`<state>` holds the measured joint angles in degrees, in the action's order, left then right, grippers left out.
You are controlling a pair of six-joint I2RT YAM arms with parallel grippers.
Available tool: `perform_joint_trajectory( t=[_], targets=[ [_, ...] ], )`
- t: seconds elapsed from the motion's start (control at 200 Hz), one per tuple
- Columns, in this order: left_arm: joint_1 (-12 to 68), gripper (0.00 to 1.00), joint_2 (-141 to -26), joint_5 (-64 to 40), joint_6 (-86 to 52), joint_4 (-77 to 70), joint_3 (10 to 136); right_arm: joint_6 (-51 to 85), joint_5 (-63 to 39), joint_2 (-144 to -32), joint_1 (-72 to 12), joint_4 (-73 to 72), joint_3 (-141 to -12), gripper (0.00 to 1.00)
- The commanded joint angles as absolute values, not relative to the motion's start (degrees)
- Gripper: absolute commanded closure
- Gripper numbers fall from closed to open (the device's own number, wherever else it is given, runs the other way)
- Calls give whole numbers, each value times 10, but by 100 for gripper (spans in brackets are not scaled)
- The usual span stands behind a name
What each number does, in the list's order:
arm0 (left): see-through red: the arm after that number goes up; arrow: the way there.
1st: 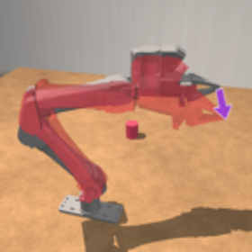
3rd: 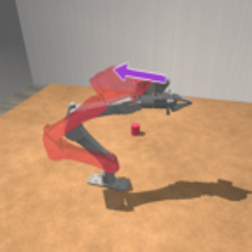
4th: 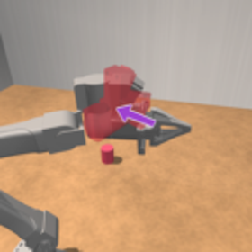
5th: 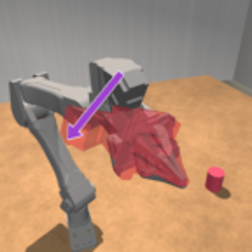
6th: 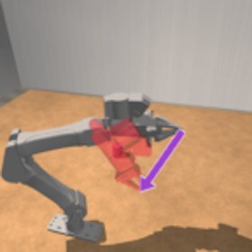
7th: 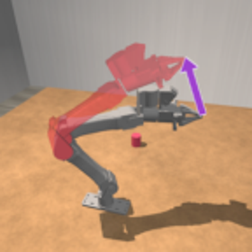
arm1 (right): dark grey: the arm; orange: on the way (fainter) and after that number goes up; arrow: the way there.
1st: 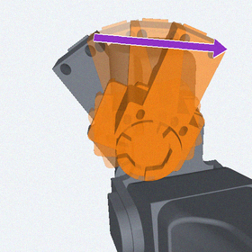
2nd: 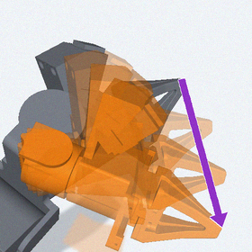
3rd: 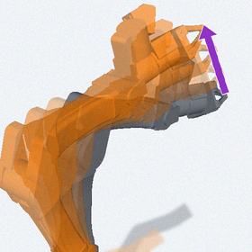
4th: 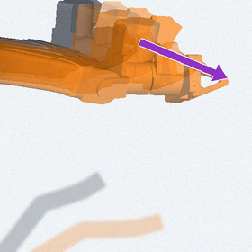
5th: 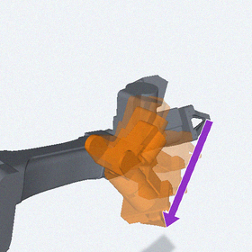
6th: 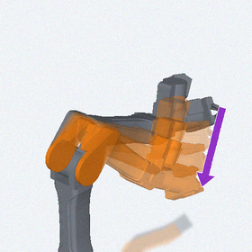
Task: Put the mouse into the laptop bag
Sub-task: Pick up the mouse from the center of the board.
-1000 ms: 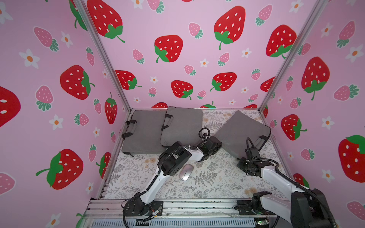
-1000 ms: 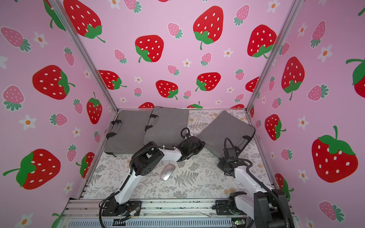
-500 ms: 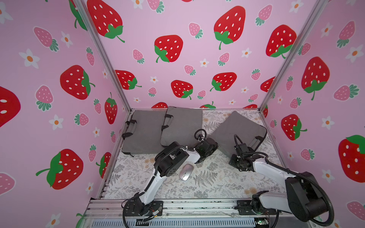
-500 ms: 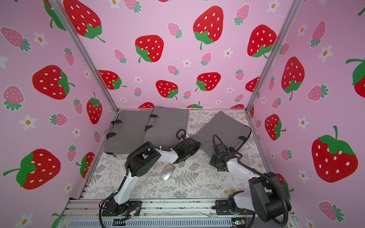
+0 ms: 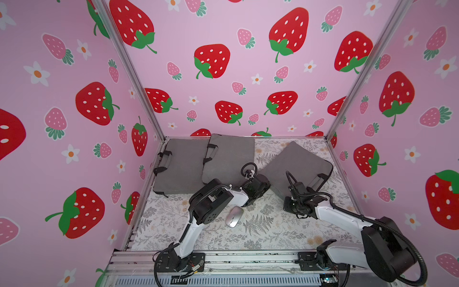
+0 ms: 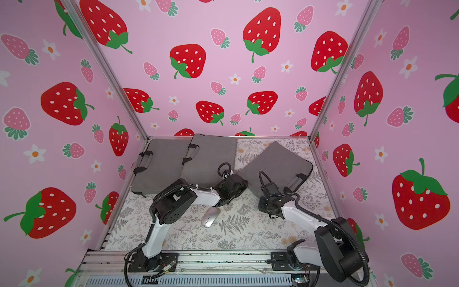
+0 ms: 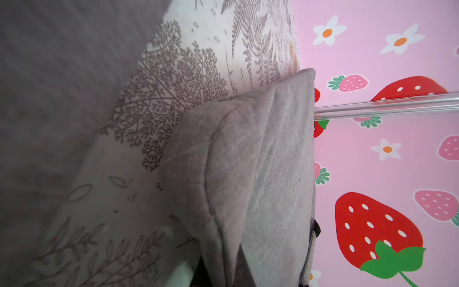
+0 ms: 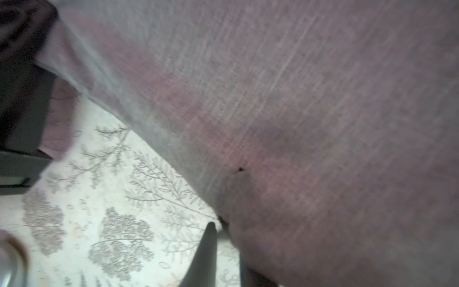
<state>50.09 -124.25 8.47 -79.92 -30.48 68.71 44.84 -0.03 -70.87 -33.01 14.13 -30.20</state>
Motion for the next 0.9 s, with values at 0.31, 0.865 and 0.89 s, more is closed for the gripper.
perform_joint_trajectory(
  t=[0.31,0.865,0.89],
  targets=[
    [515,31,-1057,115,-730,-190,601,427,59,-504,-338,219,-284,36],
    [400,18,-664,271,-517,236,413,531,210,-757,-652,153,-375,14],
    [390,18,-640,271,-512,233,391,536,215,-786,-669,146,-392,14]
  ],
)
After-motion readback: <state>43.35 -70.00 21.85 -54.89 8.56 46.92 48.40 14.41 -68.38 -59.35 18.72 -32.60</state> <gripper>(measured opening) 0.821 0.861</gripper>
